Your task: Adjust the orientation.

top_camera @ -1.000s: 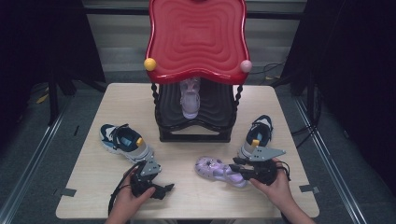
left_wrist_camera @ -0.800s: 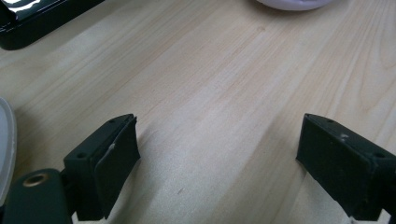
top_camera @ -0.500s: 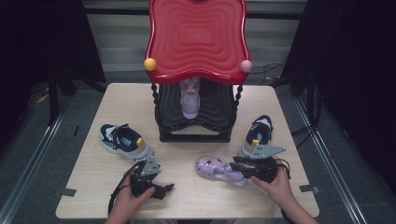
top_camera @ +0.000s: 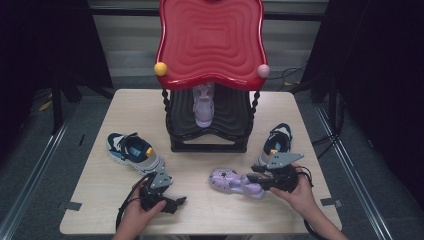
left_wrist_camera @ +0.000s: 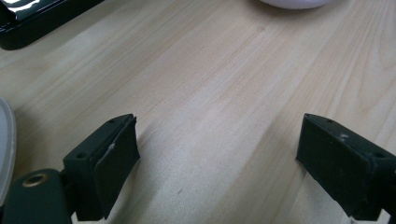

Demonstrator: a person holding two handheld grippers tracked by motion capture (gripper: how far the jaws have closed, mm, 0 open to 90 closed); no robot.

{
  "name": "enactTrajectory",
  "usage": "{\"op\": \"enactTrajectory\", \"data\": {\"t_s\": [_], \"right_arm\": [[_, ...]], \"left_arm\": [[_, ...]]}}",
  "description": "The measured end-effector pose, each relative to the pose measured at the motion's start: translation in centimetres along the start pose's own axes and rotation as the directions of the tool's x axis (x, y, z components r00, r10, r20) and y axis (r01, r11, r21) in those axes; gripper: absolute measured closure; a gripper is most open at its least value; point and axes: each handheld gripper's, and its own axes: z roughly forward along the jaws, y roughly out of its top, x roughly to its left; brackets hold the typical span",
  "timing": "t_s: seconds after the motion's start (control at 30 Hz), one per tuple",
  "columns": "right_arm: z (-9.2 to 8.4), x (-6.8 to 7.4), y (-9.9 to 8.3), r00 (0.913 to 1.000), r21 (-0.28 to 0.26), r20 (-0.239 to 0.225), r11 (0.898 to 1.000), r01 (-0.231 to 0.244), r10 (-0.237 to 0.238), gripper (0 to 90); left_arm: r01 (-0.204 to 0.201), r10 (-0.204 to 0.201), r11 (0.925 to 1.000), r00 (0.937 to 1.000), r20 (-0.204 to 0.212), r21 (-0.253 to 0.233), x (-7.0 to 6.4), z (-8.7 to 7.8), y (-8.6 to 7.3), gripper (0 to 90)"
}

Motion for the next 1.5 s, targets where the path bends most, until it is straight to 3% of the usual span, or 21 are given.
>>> {"op": "enactTrajectory", "data": {"t_s": [0.17, 0.33, 0.6, 0.67, 0.73, 0.83, 0.97, 1.5], "right_arm": [[0.5, 0.5, 0.4, 0.9989, 0.041, 0.003, 0.998, 0.046, -0.047, 56.7], [1.5, 0.4, 0.2, 0.9991, 0.042, -0.003, 0.998, 0.042, -0.042, 57.2], [2.4, 0.0, -0.6, 1.0000, -0.013, 0.005, 1.000, 0.002, -0.002, 73.7], [2.2, 0.1, -0.6, 0.9997, -0.020, 0.020, 1.000, 0.016, -0.016, 81.5], [2.1, 0.2, -0.6, 1.0000, -0.040, 0.007, 0.999, -0.001, 0.001, 84.3], [1.7, 0.5, -0.5, 0.9998, -0.080, 0.010, 0.997, -0.018, 0.019, 84.8], [0.9, 0.7, 0.1, 0.9985, -0.102, 0.053, 0.995, 0.018, -0.013, 85.0], [-1.8, 1.7, 1.8, 0.9967, -0.213, 0.078, 0.976, 0.038, -0.022, 85.1]], "left_arm": [[-0.001, 0.001, 1.0000, 1.0000, 0.000, 0.000, 0.0, 0.0, 0.0, 11.8], [-0.001, 0.001, 1.0000, 1.0000, 0.000, 0.000, 0.0, 0.0, 0.0, 11.8], [0.000, 0.000, 1.0000, 1.0000, 0.000, 0.000, 0.0, 0.0, 0.0, 11.8], [-0.001, 0.001, 1.0000, 1.0000, 0.000, 0.001, 0.0, 0.0, 0.0, 11.8], [-0.001, 0.001, 1.0000, 1.0000, 0.000, 0.000, 0.0, 0.0, 0.0, 11.8], [-0.001, 0.001, 1.0000, 1.0000, 0.000, 0.001, 0.0, 0.0, 0.0, 11.8], [-0.001, 0.001, 1.0000, 1.0000, 0.000, 0.000, 0.0, 0.0, 0.0, 11.8], [0.000, 0.000, 1.0000, 1.0000, 0.000, 0.001, 0.0, 0.0, 0.0, 11.8]]}}
